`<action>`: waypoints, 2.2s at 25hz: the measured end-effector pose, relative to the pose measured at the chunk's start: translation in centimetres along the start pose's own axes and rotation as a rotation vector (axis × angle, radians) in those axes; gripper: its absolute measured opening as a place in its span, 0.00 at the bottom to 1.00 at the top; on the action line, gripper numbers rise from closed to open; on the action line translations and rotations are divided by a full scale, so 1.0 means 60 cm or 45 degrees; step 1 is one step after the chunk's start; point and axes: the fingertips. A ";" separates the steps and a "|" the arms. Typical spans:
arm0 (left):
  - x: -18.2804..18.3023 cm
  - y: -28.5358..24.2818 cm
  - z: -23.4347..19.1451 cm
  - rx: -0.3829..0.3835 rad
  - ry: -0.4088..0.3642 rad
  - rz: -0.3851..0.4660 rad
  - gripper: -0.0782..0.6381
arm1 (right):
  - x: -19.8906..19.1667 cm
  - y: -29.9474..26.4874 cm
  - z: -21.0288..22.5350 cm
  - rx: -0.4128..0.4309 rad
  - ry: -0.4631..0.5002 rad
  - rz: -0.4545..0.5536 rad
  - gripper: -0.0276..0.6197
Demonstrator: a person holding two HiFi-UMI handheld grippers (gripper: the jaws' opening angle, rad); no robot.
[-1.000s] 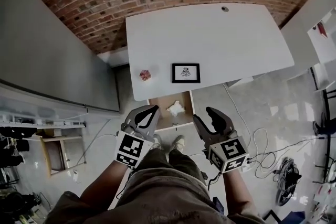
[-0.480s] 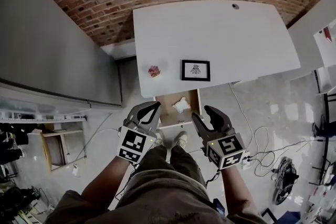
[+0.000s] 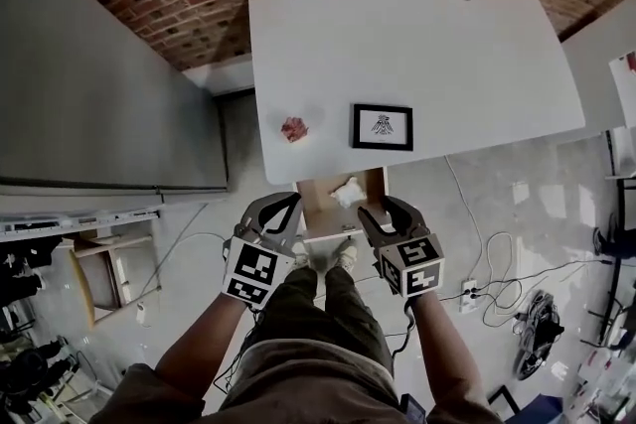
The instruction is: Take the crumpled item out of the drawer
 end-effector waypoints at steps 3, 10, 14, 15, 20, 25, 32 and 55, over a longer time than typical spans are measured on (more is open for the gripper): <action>-0.038 -0.032 -0.007 -0.012 0.014 -0.040 0.11 | -0.052 -0.058 0.026 -0.011 -0.005 -0.087 0.38; -0.127 -0.107 0.011 -0.043 -0.168 -0.126 0.11 | -0.170 -0.185 0.078 -0.005 0.038 -0.284 0.39; -0.192 -0.151 0.016 -0.065 -0.089 -0.164 0.11 | -0.224 -0.242 0.102 0.003 0.034 -0.353 0.39; -0.207 -0.159 0.015 -0.062 -0.066 -0.171 0.11 | -0.239 -0.256 0.104 0.006 0.027 -0.367 0.39; -0.260 -0.200 0.024 -0.082 -0.022 -0.158 0.11 | -0.314 -0.326 0.120 0.008 -0.001 -0.434 0.39; -0.326 -0.238 0.029 -0.092 -0.003 -0.203 0.11 | -0.374 -0.389 0.134 0.019 0.041 -0.507 0.39; -0.391 -0.255 0.022 -0.083 0.032 -0.235 0.11 | -0.420 -0.451 0.155 0.029 0.178 -0.656 0.39; -0.424 -0.240 0.011 -0.071 0.083 -0.237 0.11 | -0.467 -0.481 0.165 -0.053 0.306 -0.821 0.10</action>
Point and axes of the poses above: the fingertips, and each gripper's own axes: y backward along the fingers, z to its right, x out of its top, and after that the axes turned 2 degrees about x, right-handed
